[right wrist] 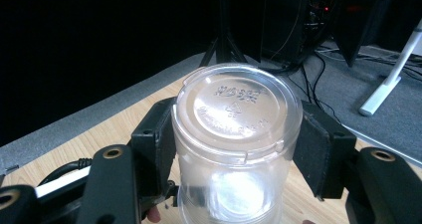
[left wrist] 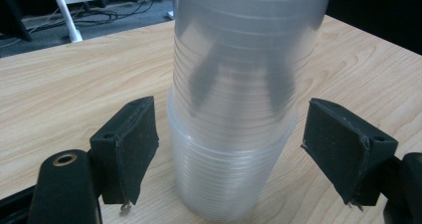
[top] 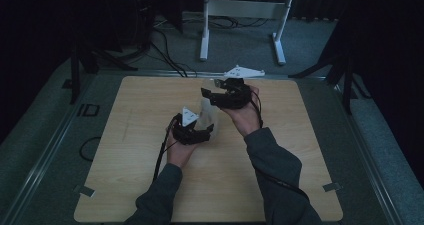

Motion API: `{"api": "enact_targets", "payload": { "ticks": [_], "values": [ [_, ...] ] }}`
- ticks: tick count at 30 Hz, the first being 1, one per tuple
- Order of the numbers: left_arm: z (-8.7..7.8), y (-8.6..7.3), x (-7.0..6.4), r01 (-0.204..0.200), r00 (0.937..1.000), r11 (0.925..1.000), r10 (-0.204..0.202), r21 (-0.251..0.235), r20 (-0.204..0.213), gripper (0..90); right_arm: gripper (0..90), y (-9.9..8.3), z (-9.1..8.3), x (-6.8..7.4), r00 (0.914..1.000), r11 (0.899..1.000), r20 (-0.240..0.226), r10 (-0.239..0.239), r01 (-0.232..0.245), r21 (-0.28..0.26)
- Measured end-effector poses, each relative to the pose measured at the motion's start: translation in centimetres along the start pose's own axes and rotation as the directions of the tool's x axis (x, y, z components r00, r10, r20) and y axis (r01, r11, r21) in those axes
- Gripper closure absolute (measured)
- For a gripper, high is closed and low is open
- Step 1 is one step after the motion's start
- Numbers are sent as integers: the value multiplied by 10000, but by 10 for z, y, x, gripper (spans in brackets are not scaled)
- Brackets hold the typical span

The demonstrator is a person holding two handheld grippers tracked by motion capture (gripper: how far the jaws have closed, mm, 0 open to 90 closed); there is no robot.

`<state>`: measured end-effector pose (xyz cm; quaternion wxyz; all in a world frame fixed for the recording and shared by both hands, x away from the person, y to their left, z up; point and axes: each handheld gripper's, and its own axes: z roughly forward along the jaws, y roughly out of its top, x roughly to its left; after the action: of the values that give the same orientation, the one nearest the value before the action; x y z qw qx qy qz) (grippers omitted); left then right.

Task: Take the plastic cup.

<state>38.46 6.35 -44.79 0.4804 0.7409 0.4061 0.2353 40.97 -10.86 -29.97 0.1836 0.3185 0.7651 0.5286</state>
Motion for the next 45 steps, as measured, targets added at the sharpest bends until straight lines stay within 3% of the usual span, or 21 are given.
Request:
{"api": "enact_targets", "payload": {
  "ticks": [17, 25, 34, 45],
  "values": [
    [-7, -1, 0, 42, 10000, 9999, -41, -114, 42, 214, 391, 3, -20, -11, 9996, 9997, 227, 157, -153, -203],
    [-12, -3, 0, 38, 9999, 9999, -36, -150, 133, 215, 391, -1, -38, -21, 9987, 9989, 407, 317, -303, -344],
    [-20, -5, 0, 101, 9998, 9994, -96, -340, 156, 215, 391, -12, -60, -38, 9954, 9985, 850, 451, -424, -332],
    [-21, -6, 0, 179, 9995, 9990, -168, -399, 277, 215, 391, -27, -68, -48, 9923, 9986, 1117, 533, -532, -35]
  ]
}}
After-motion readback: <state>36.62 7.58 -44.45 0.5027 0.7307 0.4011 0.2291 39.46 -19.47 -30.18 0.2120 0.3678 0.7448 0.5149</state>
